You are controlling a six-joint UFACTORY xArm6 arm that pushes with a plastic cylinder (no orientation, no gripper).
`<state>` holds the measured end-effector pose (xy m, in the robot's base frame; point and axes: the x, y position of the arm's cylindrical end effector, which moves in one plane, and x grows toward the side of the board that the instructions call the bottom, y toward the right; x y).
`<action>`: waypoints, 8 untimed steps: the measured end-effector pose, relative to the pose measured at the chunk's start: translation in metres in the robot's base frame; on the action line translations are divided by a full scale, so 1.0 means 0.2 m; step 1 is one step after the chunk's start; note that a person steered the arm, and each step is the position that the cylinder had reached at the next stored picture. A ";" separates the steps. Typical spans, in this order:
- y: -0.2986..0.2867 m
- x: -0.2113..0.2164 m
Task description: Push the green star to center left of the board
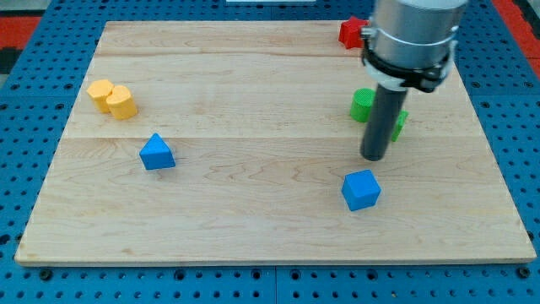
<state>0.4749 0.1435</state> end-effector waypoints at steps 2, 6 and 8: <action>0.18 -0.19; -0.05 -0.72; -0.35 -0.70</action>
<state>0.3342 0.0738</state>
